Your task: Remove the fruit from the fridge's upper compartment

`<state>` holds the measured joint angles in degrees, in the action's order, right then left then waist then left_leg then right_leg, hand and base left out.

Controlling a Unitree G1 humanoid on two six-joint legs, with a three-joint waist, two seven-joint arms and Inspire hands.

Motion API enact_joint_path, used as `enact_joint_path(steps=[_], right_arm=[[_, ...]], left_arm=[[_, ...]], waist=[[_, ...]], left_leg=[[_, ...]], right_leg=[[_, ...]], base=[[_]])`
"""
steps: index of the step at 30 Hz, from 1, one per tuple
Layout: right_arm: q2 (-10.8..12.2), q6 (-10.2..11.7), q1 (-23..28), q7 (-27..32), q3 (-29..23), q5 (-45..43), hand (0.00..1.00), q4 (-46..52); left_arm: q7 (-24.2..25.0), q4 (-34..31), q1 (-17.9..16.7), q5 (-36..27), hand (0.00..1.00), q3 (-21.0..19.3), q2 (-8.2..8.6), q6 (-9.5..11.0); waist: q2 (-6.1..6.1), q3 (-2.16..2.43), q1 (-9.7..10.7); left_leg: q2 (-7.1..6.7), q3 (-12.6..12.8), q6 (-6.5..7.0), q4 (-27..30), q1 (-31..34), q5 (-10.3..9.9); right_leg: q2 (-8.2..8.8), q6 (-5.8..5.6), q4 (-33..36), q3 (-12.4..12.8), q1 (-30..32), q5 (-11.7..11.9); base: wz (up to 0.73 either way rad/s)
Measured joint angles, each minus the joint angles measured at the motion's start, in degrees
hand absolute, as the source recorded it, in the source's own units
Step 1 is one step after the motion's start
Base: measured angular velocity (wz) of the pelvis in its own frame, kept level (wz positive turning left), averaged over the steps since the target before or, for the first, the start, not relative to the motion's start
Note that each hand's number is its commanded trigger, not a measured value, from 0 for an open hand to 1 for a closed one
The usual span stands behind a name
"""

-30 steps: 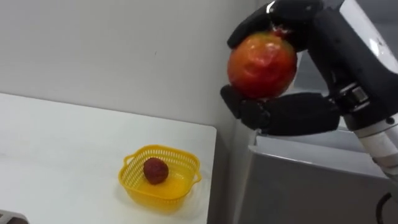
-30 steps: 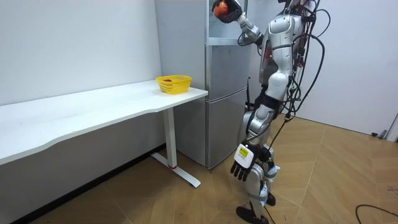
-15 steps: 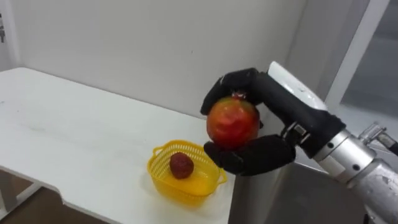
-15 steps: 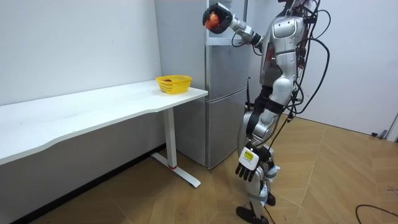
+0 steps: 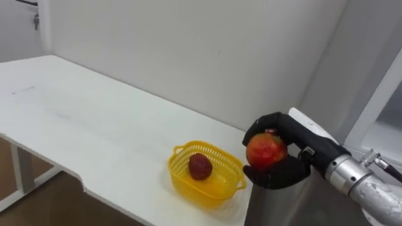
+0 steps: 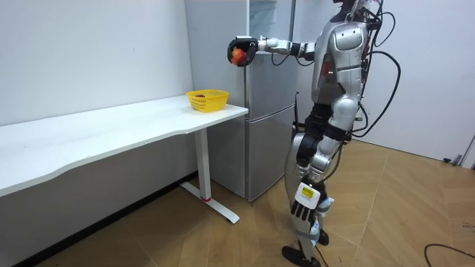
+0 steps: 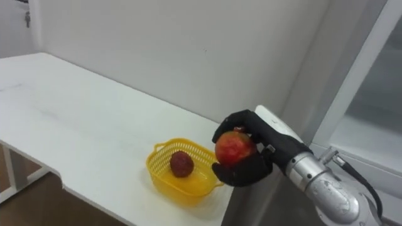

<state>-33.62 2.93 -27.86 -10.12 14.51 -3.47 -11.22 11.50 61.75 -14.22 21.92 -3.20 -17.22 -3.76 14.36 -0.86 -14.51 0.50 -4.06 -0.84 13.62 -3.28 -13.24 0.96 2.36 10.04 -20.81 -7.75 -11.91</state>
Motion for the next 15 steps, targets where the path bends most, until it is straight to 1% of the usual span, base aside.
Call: enact_joint_path(steps=[3,4,7,12,13,15], right_arm=[[0.0,0.83,-1.86,0.1,0.16,0.96,1.0,-4.67],[0.0,0.81,-2.31,0.25,0.16,0.99,1.0,-5.99],[-0.01,0.77,-3.15,1.73,0.26,0.99,1.0,-9.07],[-0.27,0.8,-6.35,4.09,2.38,0.71,1.0,-13.92],[-0.37,0.79,-6.56,5.16,2.52,0.73,1.0,-15.2],[-0.44,0.78,-7.21,7.03,3.3,0.63,1.0,-17.32]], left_arm=[[0.51,0.1,0.45,0.03,0.0,0.0,-0.13,0.02],[0.55,0.11,0.56,0.02,0.0,-0.01,-0.18,0.01],[0.39,0.09,0.67,0.0,0.0,0.04,-0.63,-0.09],[0.26,-0.05,0.63,0.09,0.0,0.06,-0.95,-0.32],[0.3,-0.28,0.87,0.1,0.0,0.09,-1.19,-0.44],[0.26,-0.57,1.08,0.11,0.0,0.14,-1.74,-0.46]], waist=[[0.29,-0.14,-0.57],[0.37,-0.17,-1.12],[0.71,-0.32,-1.74],[0.85,-0.3,-2.25],[0.87,-0.29,-3.18],[1.19,-0.28,-4.06]], left_leg=[[0.08,-0.01,-0.06,0.92,1.07,-0.12],[0.04,-0.13,-0.05,1.34,1.39,-0.16],[-0.12,-0.86,-0.05,2.15,2.16,-0.15],[-0.09,-1.35,-0.16,3.15,3.84,-0.06],[-0.06,-1.33,-0.2,3.14,3.93,-0.03],[0.0,-1.39,-0.29,3.13,4.21,0.02]], right_leg=[[-0.02,0.14,0.55,0.06,0.87,0.09],[-0.03,0.16,0.52,0.03,0.93,0.1],[-0.06,0.18,0.5,-0.32,1.09,0.15],[-0.11,0.36,0.47,-0.93,2.26,0.31],[-0.12,0.43,0.5,-0.92,2.44,0.37],[-0.16,0.45,0.57,-1.01,2.78,0.37]], base=[[0.01],[0.04],[0.1],[0.06],[0.0],[0.0]])
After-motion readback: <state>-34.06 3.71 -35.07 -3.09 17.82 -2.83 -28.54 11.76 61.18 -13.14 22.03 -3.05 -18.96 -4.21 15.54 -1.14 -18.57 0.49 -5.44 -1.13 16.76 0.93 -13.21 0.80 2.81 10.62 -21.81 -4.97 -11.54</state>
